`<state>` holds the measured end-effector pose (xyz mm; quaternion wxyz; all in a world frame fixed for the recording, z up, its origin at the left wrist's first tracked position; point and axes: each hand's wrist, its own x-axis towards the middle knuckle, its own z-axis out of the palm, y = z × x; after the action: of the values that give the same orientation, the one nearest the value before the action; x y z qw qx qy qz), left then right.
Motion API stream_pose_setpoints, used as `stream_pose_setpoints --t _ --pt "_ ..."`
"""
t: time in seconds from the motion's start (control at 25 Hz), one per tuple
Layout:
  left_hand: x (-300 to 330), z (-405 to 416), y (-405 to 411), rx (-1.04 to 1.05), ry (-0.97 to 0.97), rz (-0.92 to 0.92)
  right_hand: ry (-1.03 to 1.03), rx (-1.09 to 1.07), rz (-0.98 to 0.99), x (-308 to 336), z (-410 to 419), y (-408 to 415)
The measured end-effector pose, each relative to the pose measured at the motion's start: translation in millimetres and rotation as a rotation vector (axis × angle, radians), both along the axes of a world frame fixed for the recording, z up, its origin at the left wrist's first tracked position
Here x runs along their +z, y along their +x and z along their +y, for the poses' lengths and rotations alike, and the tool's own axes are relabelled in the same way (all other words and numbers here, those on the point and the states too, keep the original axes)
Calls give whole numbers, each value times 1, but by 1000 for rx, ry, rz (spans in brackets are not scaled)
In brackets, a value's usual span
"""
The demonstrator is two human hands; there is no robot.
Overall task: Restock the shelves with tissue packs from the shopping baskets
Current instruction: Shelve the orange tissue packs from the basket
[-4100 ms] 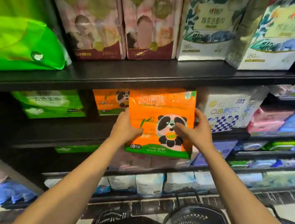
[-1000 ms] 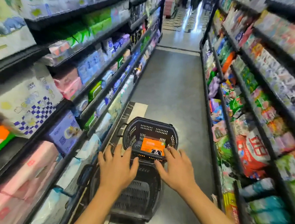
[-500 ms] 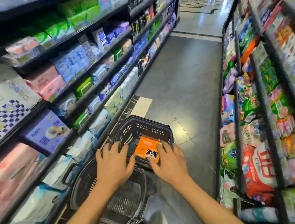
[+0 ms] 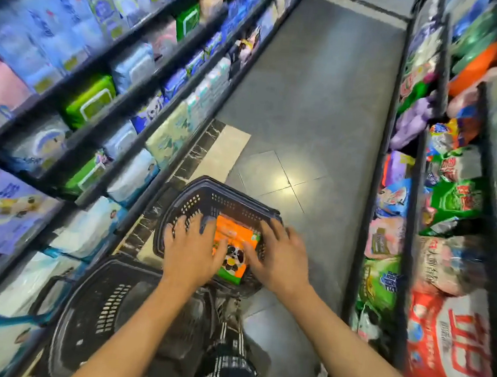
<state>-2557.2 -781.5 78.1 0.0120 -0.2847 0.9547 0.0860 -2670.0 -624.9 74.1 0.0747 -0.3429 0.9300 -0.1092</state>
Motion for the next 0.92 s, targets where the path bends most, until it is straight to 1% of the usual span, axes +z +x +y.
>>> stream_pose_setpoints --t 0.16,0.24,0.32,0.44,0.48,0.56,0.64,0.72,0.8,0.84,0.88,0.92 --pt "-68 -47 -72 -15 55 -55 -38 -70 -58 -69 -52 -55" --pt "-120 -66 -100 -31 49 -82 -88 -104 -113 -123 -72 -71" --pt "-176 -79 -119 -43 46 -111 -62 -117 -206 -182 -86 -84" --pt "-292 -91 -150 -73 57 -184 49 -203 -324 -300 -94 -101" --pt "-315 -95 -153 -64 51 -203 80 -231 -346 -321 -94 -104" --pt "-407 -109 -163 -24 66 -258 160 -332 -438 -404 -98 -112" --pt "-479 -123 -167 4 99 -330 222 -435 -520 -471 -101 -121" --pt "-551 -129 -162 78 201 -477 288 -535 -689 -538 -97 -124" --pt "-609 -129 -152 221 360 -625 296 -645 -968 -586 -94 -126" --pt "-629 -128 -148 322 473 -646 280 -722 -1085 -602 -95 -128" --pt "-641 -126 -147 429 614 -642 262 -773 -1162 -611 -95 -129" --pt "-645 -125 -148 522 730 -626 230 -791 -1185 -616 -94 -130"
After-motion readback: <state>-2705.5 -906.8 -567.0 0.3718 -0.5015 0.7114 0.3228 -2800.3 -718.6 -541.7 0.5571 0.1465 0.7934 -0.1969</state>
